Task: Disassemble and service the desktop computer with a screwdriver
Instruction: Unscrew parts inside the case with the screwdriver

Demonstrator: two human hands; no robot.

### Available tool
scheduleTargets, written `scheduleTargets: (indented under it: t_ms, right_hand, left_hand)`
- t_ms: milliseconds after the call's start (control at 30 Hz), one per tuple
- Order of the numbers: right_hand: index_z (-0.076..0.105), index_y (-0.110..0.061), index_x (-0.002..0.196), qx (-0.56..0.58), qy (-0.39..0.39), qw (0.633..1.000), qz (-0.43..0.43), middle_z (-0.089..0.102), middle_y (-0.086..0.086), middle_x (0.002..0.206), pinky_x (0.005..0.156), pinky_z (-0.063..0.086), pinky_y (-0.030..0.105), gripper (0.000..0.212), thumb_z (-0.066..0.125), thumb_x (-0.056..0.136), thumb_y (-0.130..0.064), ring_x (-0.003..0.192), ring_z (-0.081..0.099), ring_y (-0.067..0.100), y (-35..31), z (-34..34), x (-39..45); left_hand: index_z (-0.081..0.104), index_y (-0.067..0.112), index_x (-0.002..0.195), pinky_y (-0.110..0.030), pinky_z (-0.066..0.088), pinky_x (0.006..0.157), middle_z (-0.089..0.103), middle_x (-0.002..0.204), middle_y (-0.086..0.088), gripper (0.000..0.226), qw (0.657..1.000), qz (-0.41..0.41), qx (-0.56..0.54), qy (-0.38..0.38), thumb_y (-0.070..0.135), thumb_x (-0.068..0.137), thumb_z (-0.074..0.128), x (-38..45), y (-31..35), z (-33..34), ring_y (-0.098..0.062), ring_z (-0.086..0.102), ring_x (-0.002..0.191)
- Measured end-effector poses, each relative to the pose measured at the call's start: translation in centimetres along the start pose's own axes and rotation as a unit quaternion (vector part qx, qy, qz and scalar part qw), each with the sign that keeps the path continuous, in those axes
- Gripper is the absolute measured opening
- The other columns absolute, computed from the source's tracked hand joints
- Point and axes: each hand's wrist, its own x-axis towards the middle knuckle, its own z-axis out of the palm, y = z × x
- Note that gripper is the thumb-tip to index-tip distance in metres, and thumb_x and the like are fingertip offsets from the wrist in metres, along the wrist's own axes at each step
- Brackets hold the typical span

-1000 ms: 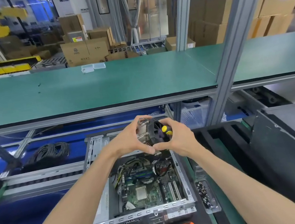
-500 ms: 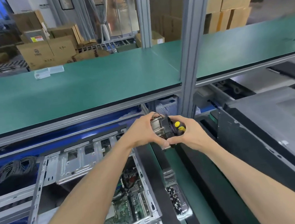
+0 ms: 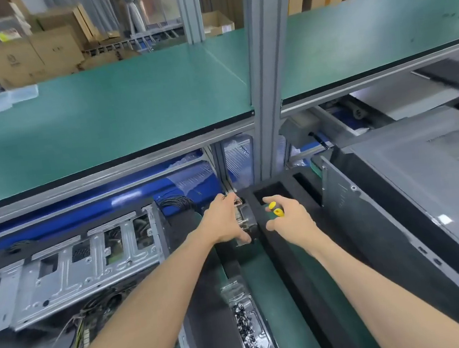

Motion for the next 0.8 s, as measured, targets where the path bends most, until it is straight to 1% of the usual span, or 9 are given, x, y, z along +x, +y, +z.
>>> scheduleTargets:
  t_ms: [67,133,167,233,300,433,567,700,800]
  right_hand:
    - [0.055,-0.040,0.132,0.008,-0.004,1.000,0.019,0.062,-0.011,0.119,0.094,0.051,0.044,0.059,0.068,0.081,-0.014,0.104,0.060,0.019,1.0,0.3,0.7]
    - [0.056,-0.041,0.129,0.008,-0.006,0.999,0.033,0.064,-0.013,0.116,0.092,0.052,0.043,0.055,0.066,0.082,-0.014,0.101,0.061,0.017,1.8,0.6,1.3]
    - [0.057,-0.041,0.128,0.009,-0.008,0.999,0.038,0.065,-0.014,0.114,0.092,0.052,0.042,0.054,0.066,0.082,-0.014,0.100,0.061,0.016,2.3,0.8,1.6]
    - [0.058,-0.041,0.127,0.007,-0.012,0.999,0.046,0.065,-0.016,0.111,0.092,0.053,0.043,0.053,0.064,0.082,-0.014,0.100,0.062,0.016,3.0,1.1,2.1]
    - [0.058,-0.042,0.125,-0.003,-0.016,0.998,0.053,0.065,-0.018,0.109,0.092,0.053,0.043,0.053,0.062,0.081,-0.014,0.101,0.063,0.016,3.6,1.4,2.4]
    - [0.058,-0.045,0.123,-0.018,-0.020,0.998,0.059,0.065,-0.022,0.104,0.088,0.052,0.037,0.053,0.061,0.080,-0.014,0.100,0.062,0.013,4.5,2.1,2.8]
    - [0.057,-0.046,0.125,-0.033,-0.025,0.997,0.064,0.066,-0.022,0.108,0.085,0.050,0.034,0.054,0.061,0.080,-0.017,0.103,0.061,0.013,5.1,2.5,3.0]
    - [0.056,-0.045,0.128,-0.042,-0.028,0.997,0.062,0.066,-0.022,0.110,0.077,0.044,0.030,0.054,0.062,0.082,-0.018,0.103,0.060,0.014,5.1,2.8,2.9]
    - [0.056,-0.043,0.129,-0.046,-0.029,0.997,0.054,0.066,-0.018,0.113,0.077,0.045,0.031,0.052,0.063,0.083,-0.018,0.104,0.061,0.016,4.7,2.9,2.8]
  left_hand:
    - [0.042,0.018,0.132,-0.043,0.051,0.078,0.039,0.109,0.001,0.103,0.999,-0.015,0.031,-0.020,0.042,0.045,0.092,1.1,-0.5,1.4,-0.029,0.053,0.101]
    - [0.043,0.020,0.127,-0.040,0.047,0.072,0.040,0.107,0.004,0.099,0.997,-0.021,0.061,-0.029,0.046,0.044,0.090,2.0,-1.1,2.6,-0.031,0.056,0.100]
    - [0.043,0.021,0.126,-0.040,0.044,0.072,0.042,0.107,0.004,0.099,0.996,-0.021,0.081,-0.030,0.050,0.044,0.090,2.4,-1.3,3.2,-0.030,0.057,0.100]
    - [0.044,0.020,0.125,-0.043,0.043,0.082,0.050,0.112,0.001,0.101,0.992,-0.013,0.127,-0.026,0.057,0.043,0.088,3.3,-1.6,4.2,-0.029,0.055,0.105]
    - [0.045,0.019,0.123,-0.043,0.041,0.088,0.053,0.117,-0.001,0.101,0.988,-0.006,0.149,-0.029,0.062,0.042,0.088,4.2,-1.8,5.2,-0.027,0.051,0.109]
    - [0.043,0.017,0.122,-0.040,0.037,0.086,0.051,0.116,-0.002,0.100,0.987,0.001,0.152,-0.053,0.061,0.045,0.089,5.1,-2.2,6.8,-0.025,0.051,0.106]
    - [0.041,0.014,0.128,-0.040,0.038,0.088,0.049,0.121,-0.004,0.103,0.983,0.005,0.162,-0.083,0.060,0.049,0.090,5.4,-2.1,8.0,-0.026,0.052,0.110]
    - [0.043,0.010,0.131,-0.041,0.040,0.092,0.049,0.125,-0.007,0.101,0.980,-0.010,0.153,-0.125,0.058,0.056,0.090,5.4,-2.0,8.2,-0.030,0.053,0.113]
    - [0.039,0.011,0.137,-0.044,0.041,0.097,0.045,0.130,-0.008,0.108,0.977,-0.022,0.152,-0.150,0.058,0.055,0.090,5.2,-1.9,7.6,-0.032,0.052,0.118]
